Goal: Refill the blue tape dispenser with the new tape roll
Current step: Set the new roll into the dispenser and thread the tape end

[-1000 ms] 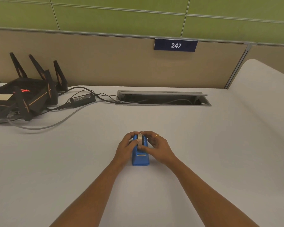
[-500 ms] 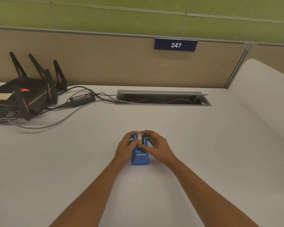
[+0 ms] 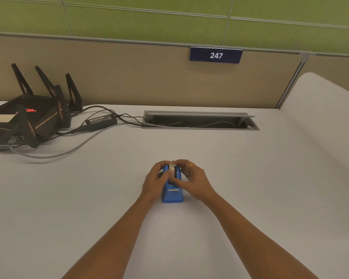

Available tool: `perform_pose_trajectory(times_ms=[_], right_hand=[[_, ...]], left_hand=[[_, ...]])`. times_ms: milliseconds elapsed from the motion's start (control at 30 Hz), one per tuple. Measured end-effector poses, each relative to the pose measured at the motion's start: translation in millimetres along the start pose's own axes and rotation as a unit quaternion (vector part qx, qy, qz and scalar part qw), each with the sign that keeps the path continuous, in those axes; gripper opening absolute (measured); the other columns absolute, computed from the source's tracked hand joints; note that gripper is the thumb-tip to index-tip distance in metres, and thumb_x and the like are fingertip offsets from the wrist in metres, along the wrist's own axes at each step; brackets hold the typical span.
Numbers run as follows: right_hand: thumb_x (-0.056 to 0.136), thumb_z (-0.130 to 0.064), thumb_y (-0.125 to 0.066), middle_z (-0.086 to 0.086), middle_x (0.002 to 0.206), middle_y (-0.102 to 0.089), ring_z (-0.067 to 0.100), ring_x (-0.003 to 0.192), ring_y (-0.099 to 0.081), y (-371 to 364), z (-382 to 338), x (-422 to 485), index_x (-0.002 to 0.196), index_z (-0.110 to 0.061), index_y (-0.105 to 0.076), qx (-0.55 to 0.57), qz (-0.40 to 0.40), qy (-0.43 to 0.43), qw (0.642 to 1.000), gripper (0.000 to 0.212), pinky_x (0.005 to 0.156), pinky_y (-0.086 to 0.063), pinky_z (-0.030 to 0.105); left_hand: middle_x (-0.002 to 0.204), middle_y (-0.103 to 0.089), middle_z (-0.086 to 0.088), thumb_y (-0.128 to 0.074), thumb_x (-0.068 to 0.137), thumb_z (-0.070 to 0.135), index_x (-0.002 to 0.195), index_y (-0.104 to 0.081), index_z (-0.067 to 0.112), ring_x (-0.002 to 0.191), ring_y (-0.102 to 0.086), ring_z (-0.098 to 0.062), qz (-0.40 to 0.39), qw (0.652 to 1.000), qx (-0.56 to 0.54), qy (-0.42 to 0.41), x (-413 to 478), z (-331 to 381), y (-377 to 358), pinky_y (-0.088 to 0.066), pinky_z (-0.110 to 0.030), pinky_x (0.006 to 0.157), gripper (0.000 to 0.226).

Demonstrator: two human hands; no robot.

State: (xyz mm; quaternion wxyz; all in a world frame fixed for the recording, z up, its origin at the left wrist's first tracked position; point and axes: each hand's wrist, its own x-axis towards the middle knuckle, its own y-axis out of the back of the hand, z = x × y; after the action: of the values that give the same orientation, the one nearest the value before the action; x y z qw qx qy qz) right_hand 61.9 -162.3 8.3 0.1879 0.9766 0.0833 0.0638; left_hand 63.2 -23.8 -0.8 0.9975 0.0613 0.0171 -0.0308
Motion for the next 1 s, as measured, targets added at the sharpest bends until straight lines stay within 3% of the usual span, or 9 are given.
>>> perform_pose_trajectory(times_ms=[67,200,333,533,667,767,833,900,1000], right_hand=[[0.075,-0.014,-0.074,-0.004,0.109,-0.060,0.007,0.104,-0.056,0,0,0,0.116,-0.015,-0.053,0.000,0.000,0.000,1.000,0.046,0.084,-0.037,-0.005],[0.075,-0.013,-0.074,-0.003,0.110,-0.060,0.007,0.104,-0.056,-1,0,0,0.117,-0.015,-0.053,-0.003,0.002,-0.001,1.000,0.046,0.083,-0.037,-0.006],[0.076,-0.015,-0.073,0.004,0.118,-0.062,0.009,0.107,-0.057,-1,1,0,0.117,-0.015,-0.053,-0.009,0.005,0.002,1.000,0.047,0.086,-0.038,-0.003],[0.076,-0.015,-0.073,0.003,0.117,-0.062,0.008,0.107,-0.056,-1,1,0,0.118,-0.014,-0.053,-0.009,0.008,0.006,1.000,0.046,0.087,-0.038,-0.003],[0.076,-0.016,-0.074,-0.003,0.111,-0.061,0.008,0.106,-0.057,-1,2,0,0.117,-0.015,-0.053,-0.011,0.008,0.006,1.000,0.046,0.088,-0.039,0.000],[0.074,-0.017,-0.075,0.002,0.117,-0.062,0.010,0.108,-0.057,-2,3,0,0.118,-0.014,-0.053,-0.021,0.011,0.002,1.000,0.050,0.089,-0.038,0.000],[0.074,-0.016,-0.075,0.001,0.115,-0.062,0.009,0.106,-0.056,-2,2,0,0.118,-0.014,-0.053,-0.026,0.012,0.001,1.000,0.050,0.087,-0.037,-0.003],[0.075,-0.017,-0.074,0.000,0.114,-0.061,0.007,0.104,-0.055,-1,1,-1,0.119,-0.014,-0.052,-0.034,0.011,0.004,0.999,0.049,0.085,-0.034,-0.007],[0.078,-0.021,-0.072,0.003,0.120,-0.060,0.009,0.105,-0.054,1,-1,-1,0.122,-0.013,-0.051,-0.061,0.007,0.011,0.998,0.050,0.083,-0.033,-0.008]], left_hand=[[0.115,-0.057,-0.005,-0.052,0.088,0.021,0.117,-0.051,0.012,0.112,-0.054,-0.026,-0.001,1.000,0.000,-0.001,1,-2,0,-0.047,-0.034,0.092,0.030],[0.116,-0.058,-0.005,-0.050,0.073,0.040,0.115,-0.053,0.015,0.110,-0.056,-0.024,0.002,1.000,0.007,0.000,0,0,0,-0.048,-0.041,0.096,0.049],[0.113,-0.058,-0.003,-0.053,0.081,0.035,0.109,-0.053,0.021,0.111,-0.056,-0.026,0.009,1.000,0.008,-0.006,0,-1,-1,-0.049,-0.045,0.095,0.032],[0.113,-0.059,-0.003,-0.054,0.083,0.036,0.109,-0.053,0.022,0.110,-0.056,-0.026,0.017,1.000,0.015,-0.006,1,-3,-2,-0.049,-0.046,0.095,0.030],[0.110,-0.060,-0.001,-0.048,0.075,0.047,0.104,-0.055,0.024,0.106,-0.057,-0.021,0.012,1.000,0.003,-0.007,2,-3,-2,-0.048,-0.042,0.096,0.037],[0.113,-0.062,-0.003,-0.046,0.076,0.054,0.105,-0.057,0.025,0.109,-0.057,-0.021,-0.012,1.000,-0.005,-0.006,1,-1,2,-0.044,-0.042,0.099,0.043],[0.120,-0.060,-0.008,-0.044,0.088,0.039,0.114,-0.055,0.017,0.114,-0.054,-0.024,-0.033,0.999,-0.021,-0.003,0,-1,6,-0.041,-0.041,0.103,0.035],[0.122,-0.057,-0.008,-0.044,0.091,0.022,0.115,-0.053,0.017,0.115,-0.052,-0.022,-0.060,0.998,-0.027,-0.006,-1,0,11,-0.042,-0.031,0.099,0.026],[0.117,-0.056,0.000,-0.057,0.069,0.031,0.109,-0.050,0.030,0.108,-0.053,-0.011,-0.119,0.993,-0.017,-0.006,0,2,19,-0.045,-0.022,0.089,0.041]])
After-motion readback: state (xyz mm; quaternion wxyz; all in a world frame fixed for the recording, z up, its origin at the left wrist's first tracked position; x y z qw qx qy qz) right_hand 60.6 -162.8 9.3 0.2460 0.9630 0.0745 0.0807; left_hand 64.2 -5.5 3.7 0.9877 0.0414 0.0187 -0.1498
